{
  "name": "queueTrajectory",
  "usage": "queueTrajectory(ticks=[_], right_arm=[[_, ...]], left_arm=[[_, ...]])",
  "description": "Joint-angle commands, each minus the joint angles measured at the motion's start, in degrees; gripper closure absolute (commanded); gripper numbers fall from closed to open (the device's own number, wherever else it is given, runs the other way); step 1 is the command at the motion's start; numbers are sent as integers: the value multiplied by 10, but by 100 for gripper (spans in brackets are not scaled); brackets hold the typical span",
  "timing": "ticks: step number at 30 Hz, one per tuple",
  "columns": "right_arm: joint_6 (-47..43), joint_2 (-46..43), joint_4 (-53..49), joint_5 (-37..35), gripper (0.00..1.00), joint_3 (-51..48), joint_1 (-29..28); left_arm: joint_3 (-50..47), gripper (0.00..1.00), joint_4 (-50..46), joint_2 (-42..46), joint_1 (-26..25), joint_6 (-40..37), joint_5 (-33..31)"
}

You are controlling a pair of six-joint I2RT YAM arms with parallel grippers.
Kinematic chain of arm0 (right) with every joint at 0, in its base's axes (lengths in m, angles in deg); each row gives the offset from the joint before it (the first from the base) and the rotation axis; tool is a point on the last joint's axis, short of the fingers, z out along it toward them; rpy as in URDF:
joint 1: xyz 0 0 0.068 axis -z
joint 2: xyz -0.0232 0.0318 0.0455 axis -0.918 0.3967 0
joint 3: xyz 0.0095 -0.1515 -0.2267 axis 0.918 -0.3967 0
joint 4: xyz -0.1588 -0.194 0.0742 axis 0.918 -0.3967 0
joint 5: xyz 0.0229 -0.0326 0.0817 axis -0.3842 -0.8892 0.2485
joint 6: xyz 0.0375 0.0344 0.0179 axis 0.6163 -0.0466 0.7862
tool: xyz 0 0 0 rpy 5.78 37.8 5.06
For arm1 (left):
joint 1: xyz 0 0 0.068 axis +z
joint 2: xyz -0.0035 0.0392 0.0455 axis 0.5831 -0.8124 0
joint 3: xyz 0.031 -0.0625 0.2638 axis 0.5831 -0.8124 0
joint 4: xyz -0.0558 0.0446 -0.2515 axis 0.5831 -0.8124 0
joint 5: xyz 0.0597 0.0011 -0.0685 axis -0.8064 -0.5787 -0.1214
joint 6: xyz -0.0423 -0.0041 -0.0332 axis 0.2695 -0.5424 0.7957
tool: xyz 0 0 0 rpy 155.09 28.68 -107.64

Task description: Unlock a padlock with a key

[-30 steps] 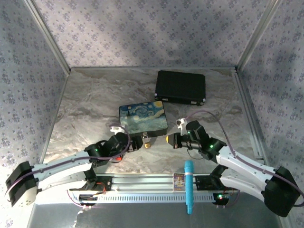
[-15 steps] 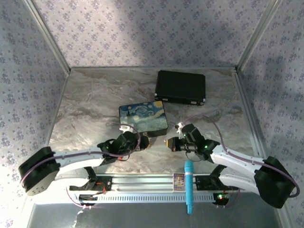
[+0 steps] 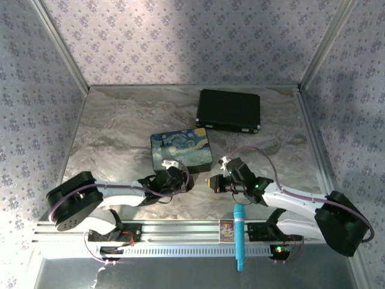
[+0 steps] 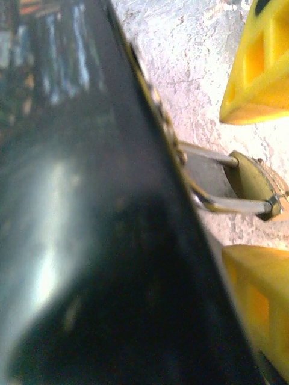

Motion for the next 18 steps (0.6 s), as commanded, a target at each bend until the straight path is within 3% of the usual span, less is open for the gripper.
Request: queueTrajectory(ticks=[1, 7, 18], right_arm=[[11, 18, 29, -2, 100, -7, -8], [30, 49, 82, 19, 100, -21, -11], [53, 136, 183, 125, 100, -18, -6]], left_arm=[[16, 52, -15, -5, -5, 13, -7], [-9, 73, -18, 21, -5, 29, -15], [-15, 92, -37, 51, -5, 42, 0]])
